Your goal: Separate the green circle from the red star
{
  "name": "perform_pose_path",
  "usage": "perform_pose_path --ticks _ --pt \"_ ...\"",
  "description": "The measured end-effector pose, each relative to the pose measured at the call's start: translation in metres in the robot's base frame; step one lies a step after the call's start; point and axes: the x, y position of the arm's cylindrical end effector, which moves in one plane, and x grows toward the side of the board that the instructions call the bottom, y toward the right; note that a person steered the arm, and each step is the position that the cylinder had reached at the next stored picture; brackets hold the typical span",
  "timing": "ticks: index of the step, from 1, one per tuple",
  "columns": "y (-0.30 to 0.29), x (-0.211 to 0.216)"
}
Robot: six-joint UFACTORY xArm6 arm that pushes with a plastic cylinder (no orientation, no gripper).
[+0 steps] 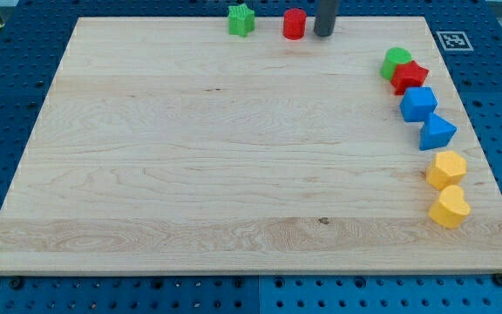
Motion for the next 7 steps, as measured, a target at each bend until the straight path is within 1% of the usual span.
perform_pose_path --ticks 1,2,3,5,6,7 --pt "-0.022 -0.01" --pt "-0.016 -0.01" --pt "0.01 -0.005" --pt "0.116 0.041" --pt "0.162 0.048" --pt "0.177 0.083"
